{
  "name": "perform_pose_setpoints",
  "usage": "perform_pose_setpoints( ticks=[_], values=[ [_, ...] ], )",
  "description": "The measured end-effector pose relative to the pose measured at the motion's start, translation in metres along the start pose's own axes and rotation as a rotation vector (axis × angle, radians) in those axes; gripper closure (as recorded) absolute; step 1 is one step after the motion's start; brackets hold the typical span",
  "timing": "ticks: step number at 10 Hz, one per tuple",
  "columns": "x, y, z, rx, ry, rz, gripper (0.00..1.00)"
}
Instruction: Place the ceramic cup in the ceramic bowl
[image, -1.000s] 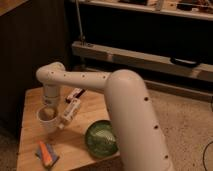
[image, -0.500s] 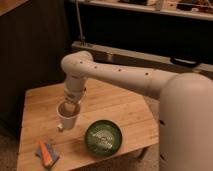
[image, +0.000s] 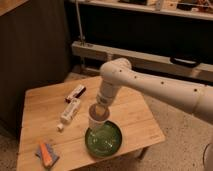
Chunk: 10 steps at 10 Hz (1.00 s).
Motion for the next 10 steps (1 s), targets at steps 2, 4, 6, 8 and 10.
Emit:
perform_pose_setpoints(
  ticks=[2, 4, 6, 8, 10],
  values=[
    [-0.053, 0.021, 0.002, -0.029, -0.007, 0.047, 1.0],
    [-0.079, 0.028, 0.012, -0.028, -0.016, 0.065, 1.0],
    [-0.083, 0.029, 0.024, -0.021, -0.027, 0.062, 1.0],
    [-0.064, 0.029, 0.041, -0.012, -0.043, 0.058, 1.0],
    [-0.039, 0.019, 0.06, 0.0, -0.063, 0.024, 1.0]
  ],
)
